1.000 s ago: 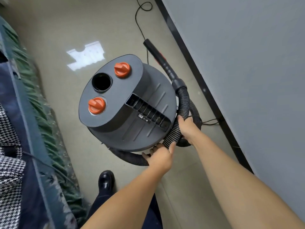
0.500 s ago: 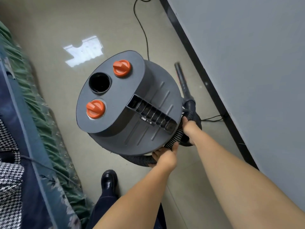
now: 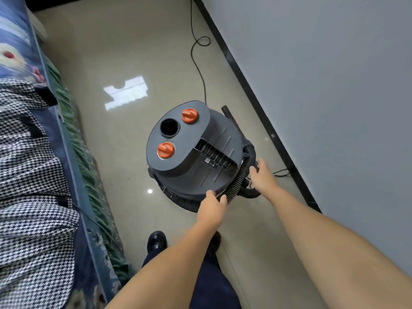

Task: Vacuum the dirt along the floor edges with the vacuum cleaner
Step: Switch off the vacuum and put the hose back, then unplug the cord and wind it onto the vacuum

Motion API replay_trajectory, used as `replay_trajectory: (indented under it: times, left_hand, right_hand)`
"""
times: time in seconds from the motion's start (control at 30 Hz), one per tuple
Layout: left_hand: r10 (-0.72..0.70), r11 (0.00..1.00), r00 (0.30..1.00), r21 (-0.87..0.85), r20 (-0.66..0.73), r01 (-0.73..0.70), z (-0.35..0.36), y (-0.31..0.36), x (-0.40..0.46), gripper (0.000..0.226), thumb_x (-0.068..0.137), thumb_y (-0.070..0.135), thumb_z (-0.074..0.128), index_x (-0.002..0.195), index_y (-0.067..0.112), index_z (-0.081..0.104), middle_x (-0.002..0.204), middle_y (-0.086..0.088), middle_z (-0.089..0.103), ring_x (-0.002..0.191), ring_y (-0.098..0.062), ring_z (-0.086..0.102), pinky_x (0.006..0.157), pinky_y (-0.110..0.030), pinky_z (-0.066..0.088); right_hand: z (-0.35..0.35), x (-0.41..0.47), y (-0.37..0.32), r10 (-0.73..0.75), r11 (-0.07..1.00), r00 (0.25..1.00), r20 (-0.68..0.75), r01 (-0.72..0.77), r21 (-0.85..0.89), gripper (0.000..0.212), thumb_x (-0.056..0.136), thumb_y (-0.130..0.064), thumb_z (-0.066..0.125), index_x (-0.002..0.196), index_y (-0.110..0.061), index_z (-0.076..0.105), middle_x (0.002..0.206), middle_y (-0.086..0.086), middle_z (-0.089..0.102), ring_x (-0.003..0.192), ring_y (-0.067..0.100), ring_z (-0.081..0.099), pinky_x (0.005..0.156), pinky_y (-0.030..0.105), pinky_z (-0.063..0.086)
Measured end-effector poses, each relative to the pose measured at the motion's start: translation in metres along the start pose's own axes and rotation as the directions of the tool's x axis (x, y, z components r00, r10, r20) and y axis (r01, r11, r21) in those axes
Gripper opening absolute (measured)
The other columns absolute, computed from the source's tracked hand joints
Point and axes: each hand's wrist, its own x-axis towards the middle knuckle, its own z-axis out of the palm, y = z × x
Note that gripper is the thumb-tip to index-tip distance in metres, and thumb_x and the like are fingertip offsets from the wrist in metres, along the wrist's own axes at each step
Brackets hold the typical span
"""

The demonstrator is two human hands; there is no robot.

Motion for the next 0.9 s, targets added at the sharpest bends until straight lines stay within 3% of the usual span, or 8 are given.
replay_trajectory:
  times: [0.13,0.27,0.47,0.63,0.9]
  left_hand:
    - [0.324,0.937,0.932,0.190,-0.162,-0.293,-0.053,0.013,-0.033,0.040,0.098,0.039,0.045,0.130,0.015,0.049,0.110,-0.002,0.063,0.100,-0.021,0.060,0.083,-0.039,0.052]
    - [0.520,0.846,0.813,0.291,-0.260,-0.448,-0.116,0.024,-0.046,0.040,0.097,0.038,0.049,0.131,0.017,0.049,0.107,-0.001,0.062,0.099,-0.021,0.060,0.082,-0.042,0.053]
    - [0.547,0.825,0.790,0.336,-0.278,-0.453,-0.222,0.019,-0.044,0.046,0.099,0.038,0.044,0.139,0.016,0.044,0.122,-0.004,0.058,0.110,-0.023,0.055,0.088,-0.034,0.046]
    - [0.561,0.821,0.777,0.310,-0.286,-0.479,-0.325,0.010,-0.028,0.044,0.099,0.036,0.045,0.138,0.014,0.044,0.123,-0.009,0.059,0.115,-0.024,0.054,0.096,-0.038,0.044]
    - [0.642,0.759,0.690,0.407,-0.335,-0.509,-0.478,0.031,-0.006,0.043,0.100,0.033,0.043,0.138,0.013,0.043,0.123,-0.007,0.060,0.120,-0.024,0.051,0.097,-0.037,0.042]
  right_hand:
    - [-0.018,-0.043,-0.058,-0.255,0.917,0.966,-0.046,0.226,-0.330,0.049,0.102,-0.029,0.034,0.149,-0.016,0.026,0.150,0.011,0.035,0.135,0.030,0.036,0.108,0.049,0.033]
    - [-0.020,-0.069,-0.118,-0.412,0.818,0.910,-0.042,0.349,-0.457,0.052,0.102,-0.033,0.032,0.151,-0.018,0.020,0.154,0.009,0.029,0.139,0.027,0.030,0.112,0.051,0.025]
    - [0.003,-0.084,-0.207,-0.555,0.693,0.831,0.029,0.481,-0.538,0.052,0.102,-0.035,0.029,0.151,-0.020,0.019,0.156,0.004,0.026,0.142,0.023,0.025,0.113,0.054,0.013]
    - [0.047,-0.084,-0.299,-0.541,0.720,0.841,0.003,0.465,-0.516,0.053,0.102,-0.032,0.029,0.152,-0.021,0.016,0.156,0.004,0.026,0.140,0.023,0.028,0.112,0.056,0.013]
    - [0.097,-0.083,-0.447,-0.529,0.739,0.848,-0.027,0.445,-0.506,0.053,0.099,-0.025,0.032,0.151,-0.024,0.020,0.155,0.002,0.027,0.136,0.026,0.034,0.112,0.059,0.011]
